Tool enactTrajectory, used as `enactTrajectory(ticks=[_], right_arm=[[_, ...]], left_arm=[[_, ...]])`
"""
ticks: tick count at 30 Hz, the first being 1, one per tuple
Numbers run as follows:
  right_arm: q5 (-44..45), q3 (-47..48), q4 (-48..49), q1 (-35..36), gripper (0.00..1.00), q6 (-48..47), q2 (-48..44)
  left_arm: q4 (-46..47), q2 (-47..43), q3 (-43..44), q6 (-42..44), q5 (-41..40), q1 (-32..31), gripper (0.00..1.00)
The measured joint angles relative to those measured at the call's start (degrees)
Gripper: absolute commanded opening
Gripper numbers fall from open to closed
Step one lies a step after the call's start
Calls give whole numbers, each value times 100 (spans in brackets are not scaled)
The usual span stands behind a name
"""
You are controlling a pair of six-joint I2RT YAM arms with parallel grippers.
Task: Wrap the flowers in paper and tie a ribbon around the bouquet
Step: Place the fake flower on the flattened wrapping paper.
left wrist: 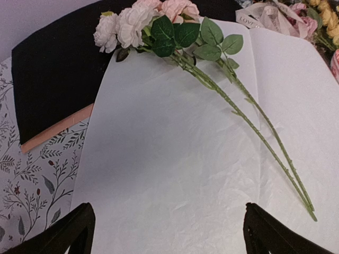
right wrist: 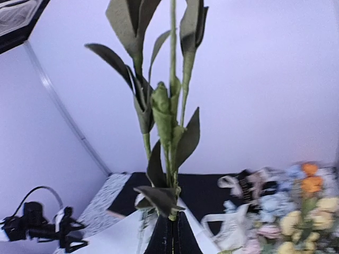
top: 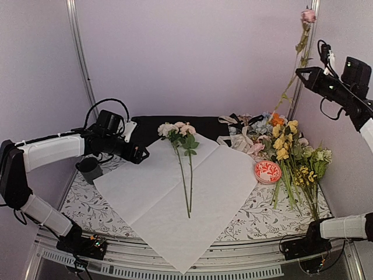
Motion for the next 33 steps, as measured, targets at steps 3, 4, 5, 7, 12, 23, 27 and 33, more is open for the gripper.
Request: enactTrajectory(ticks=[3,4,5,7,12,23,27,33], right_arm=[[-774,-304,774,986,0,680,702],[-955,-328,992,1410,0,916,1130],[-1080,-334,1115,1685,0,1064,1458],[-1300,-304,1281,2312,0,1410,2275],[-1615,63,1364,3099,0,2033,3838],[-1759,1471,686,3403,11,2271,5995],[-1445,2218,-223,3403,53,1692,6389],[-361,2664,-1495,3303,65,610,6041]], left_arm=[[0,0,0,0,-2,0,98],[0,0,0,0,-2,0,98],[0,0,0,2,-2,0,98],[0,0,0,0,0,0,98],[-2,0,2,2,-17,0,98],[-4,0,2,4,-31,0,98],[-4,0,2,4,-28,0,98],[-7,0,2,4,-28,0,98]])
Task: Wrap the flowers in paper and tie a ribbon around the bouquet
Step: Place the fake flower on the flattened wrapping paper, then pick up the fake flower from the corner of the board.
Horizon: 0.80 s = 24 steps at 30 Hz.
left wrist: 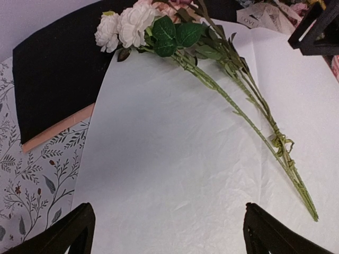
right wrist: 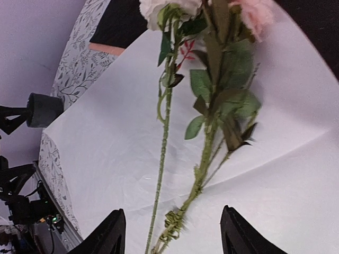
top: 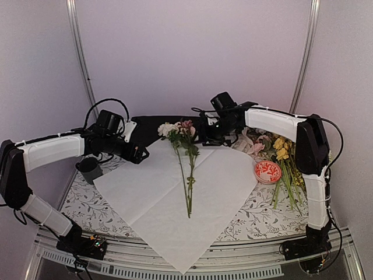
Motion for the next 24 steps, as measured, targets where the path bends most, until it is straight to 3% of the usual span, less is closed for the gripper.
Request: enactTrajectory(ticks=[6,11,16,24], right_arm=[[1878,-367,-1342,-1003,36,-619,-1506],[2872,-1578,-1996,-2765,45,-706,-2382],[3180,-2671,-2393,-3501,57,-793,-2411],[3143,-3045,-2371,-3571,39,-929,-2326]], left_arm=[[-2,0,0,-2,0,0,98],[-4,0,2,2,-2,-2,98],[-111,26,177,42,-118,-144,98],[-136,83,479,63,-120,-540,98]])
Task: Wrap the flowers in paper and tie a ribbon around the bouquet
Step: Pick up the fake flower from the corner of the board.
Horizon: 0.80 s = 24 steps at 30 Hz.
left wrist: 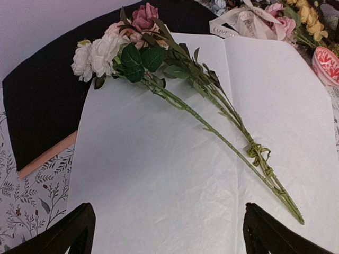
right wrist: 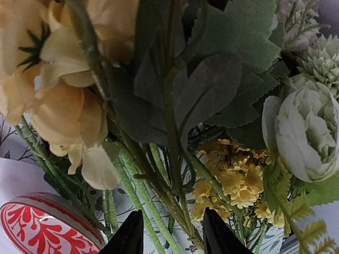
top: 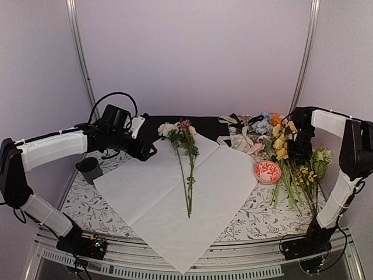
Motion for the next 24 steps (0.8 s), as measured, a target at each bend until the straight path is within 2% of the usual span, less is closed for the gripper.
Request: enactTrajectory(ticks=[4,7,9,12,13,19,21,24], right_arm=[[28,-68,79,-50,40,-20,166],[76,-72,133,-76,36,-70,208],[90,-85,190,-81,29,-103,205],[94,-144,251,-81,13,-170,210],[92,-151,262,-83,11,-146,214],[85,-155,315,-90,18,-247,214],[85,-155,330,-90,24,-258,214],[92,-155,356,-90,23,-278,236]], left_arm=[[-11,0,-7,0,0,-61,98],[-9,0,-44,0,0,-70,98],[-13,0,-55,0,0,-76,98],[-13,0,-57,0,-2,-83,98],[-13,0,-57,0,0,-85,98],[-9,0,-68,4,-7,-90,98],[-9,0,-70,9,-7,-90,98],[-9,0,-70,37,-7,-90,98]])
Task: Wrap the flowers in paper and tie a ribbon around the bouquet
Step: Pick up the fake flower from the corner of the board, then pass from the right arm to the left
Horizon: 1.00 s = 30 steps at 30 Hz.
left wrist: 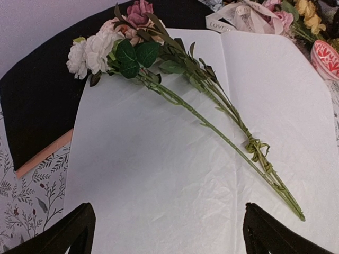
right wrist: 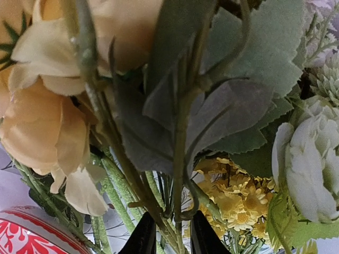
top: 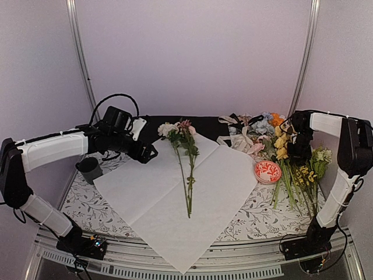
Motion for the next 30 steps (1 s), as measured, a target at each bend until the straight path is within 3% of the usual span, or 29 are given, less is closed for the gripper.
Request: enactTrajectory(ticks=[5,13,19,25,30], right_arm=[[-11,-11,46,0,0,-33,109],[168,17,39,0,0,-35,-48],[483,610,166,-7,0,17,-1167],[-450,1191,1080,-11,0,-136,-2914],[-2345,811,2590,66,0,374,-3936]], left_arm=[[0,0,0,20,-4,0,98],[20,0,-48,70,-20,0,98],[116,-177,-157,116,-28,-50,97],[337,-675,-153,188,-136,-317,96],[518,-785,81,249,-168,-973,94]])
